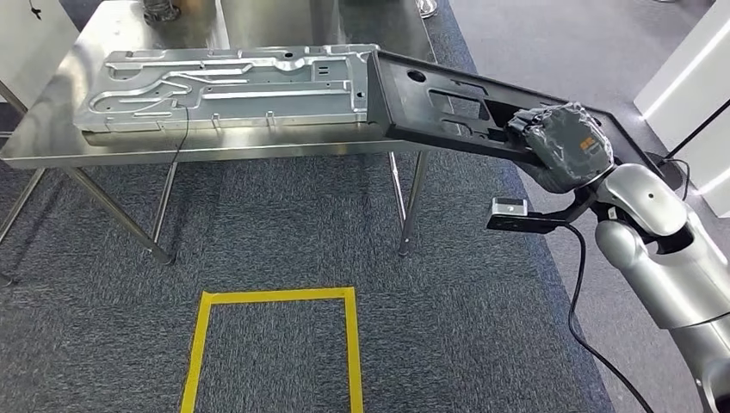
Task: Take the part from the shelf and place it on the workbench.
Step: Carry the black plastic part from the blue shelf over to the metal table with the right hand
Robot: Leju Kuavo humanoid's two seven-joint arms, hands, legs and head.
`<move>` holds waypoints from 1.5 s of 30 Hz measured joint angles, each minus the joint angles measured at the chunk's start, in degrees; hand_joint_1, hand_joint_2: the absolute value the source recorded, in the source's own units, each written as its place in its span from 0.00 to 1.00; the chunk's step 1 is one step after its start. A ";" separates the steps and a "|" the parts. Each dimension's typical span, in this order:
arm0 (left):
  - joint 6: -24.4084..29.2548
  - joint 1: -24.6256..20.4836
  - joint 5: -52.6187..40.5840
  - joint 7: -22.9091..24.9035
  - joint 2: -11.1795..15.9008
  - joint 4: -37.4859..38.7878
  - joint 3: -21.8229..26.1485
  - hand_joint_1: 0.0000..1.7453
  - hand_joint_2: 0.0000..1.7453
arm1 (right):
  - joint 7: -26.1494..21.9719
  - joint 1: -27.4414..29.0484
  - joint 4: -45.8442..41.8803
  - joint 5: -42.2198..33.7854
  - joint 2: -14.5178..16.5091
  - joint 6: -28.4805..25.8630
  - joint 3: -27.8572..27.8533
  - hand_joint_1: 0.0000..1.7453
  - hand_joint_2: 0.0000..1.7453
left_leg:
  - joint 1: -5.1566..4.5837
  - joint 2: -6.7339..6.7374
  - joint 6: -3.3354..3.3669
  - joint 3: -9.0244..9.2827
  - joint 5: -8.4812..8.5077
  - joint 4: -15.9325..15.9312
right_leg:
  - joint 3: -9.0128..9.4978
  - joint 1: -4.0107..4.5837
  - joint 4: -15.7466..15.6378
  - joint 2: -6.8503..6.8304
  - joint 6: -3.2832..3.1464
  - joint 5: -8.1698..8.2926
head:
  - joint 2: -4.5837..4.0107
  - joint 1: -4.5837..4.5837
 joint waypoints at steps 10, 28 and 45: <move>-0.05 -0.12 -0.13 0.22 -0.17 0.00 -0.05 0.00 1.00 | 0.17 2.07 -1.09 -0.04 -1.52 -0.20 -1.06 0.89 1.00 | 0.11 0.00 -1.70 10.93 -7.38 0.96 | -1.99 0.88 -16.84 -0.99 -1.54 12.60 | 0.00 0.00; 0.71 -0.08 0.22 0.45 -0.14 0.00 -0.01 0.00 1.00 | -1.66 -2.54 -0.13 -0.27 -0.40 2.48 -1.37 0.89 1.00 | 1.53 0.06 -1.12 0.66 -3.33 3.53 | -1.05 -0.76 -11.11 -0.56 1.25 6.52 | 0.00 -0.01; 0.88 -0.51 0.21 -0.07 -0.22 0.00 0.07 0.00 1.00 | -1.79 -5.80 3.17 -1.74 0.30 2.62 0.87 0.89 1.00 | 0.83 -0.01 -3.29 -0.96 -9.11 15.25 | -0.53 0.45 -15.15 -0.48 -2.79 8.78 | 0.00 -0.03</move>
